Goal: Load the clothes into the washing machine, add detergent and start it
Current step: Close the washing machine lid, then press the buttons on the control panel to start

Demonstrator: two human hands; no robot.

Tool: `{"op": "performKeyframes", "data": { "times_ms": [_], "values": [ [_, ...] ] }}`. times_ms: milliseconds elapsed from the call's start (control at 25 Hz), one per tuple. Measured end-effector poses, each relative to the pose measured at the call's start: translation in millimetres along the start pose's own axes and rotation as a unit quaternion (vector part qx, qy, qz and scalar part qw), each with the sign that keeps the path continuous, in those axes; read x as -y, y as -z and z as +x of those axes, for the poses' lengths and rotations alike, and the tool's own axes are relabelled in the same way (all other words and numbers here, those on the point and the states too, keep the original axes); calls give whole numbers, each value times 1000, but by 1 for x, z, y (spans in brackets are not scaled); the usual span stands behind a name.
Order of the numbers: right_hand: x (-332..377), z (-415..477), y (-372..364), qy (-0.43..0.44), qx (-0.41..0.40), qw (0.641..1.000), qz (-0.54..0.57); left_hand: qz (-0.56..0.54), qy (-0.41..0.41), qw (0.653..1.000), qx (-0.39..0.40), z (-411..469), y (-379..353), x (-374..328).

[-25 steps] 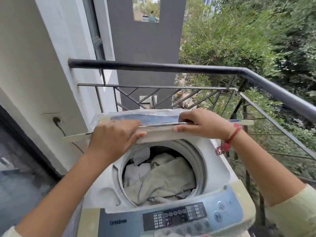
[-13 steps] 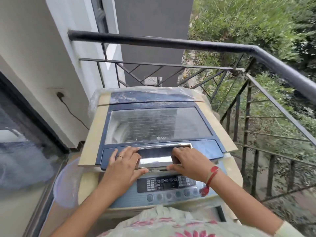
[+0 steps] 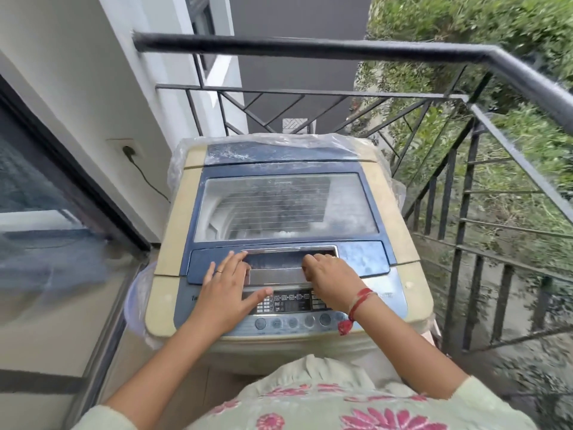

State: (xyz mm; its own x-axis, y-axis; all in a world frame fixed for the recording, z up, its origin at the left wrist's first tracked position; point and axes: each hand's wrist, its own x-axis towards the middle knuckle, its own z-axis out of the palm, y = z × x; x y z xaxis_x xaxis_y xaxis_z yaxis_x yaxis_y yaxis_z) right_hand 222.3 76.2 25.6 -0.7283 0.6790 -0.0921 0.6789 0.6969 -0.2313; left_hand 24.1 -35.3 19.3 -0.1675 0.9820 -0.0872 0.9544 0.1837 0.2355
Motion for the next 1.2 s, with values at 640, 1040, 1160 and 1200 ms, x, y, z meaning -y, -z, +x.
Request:
{"op": "performKeyframes", "data": {
  "times_ms": [640, 1040, 1160, 1200],
  "values": [
    [8, -44, -39, -18, -173, 984, 36, 46, -39, 987, 147, -8, -6, 8],
    [10, -142, -69, -145, -323, 912, 205, 21, -140, 988, 63, -13, -18, 36],
    [-18, -153, -65, -208, -266, 933, 125, 52, -171, 983, 29, -16, -21, 45],
    [-26, -151, -62, -224, -236, 942, 80, 56, -172, 983, 24, -17, -23, 47]
  ]
}}
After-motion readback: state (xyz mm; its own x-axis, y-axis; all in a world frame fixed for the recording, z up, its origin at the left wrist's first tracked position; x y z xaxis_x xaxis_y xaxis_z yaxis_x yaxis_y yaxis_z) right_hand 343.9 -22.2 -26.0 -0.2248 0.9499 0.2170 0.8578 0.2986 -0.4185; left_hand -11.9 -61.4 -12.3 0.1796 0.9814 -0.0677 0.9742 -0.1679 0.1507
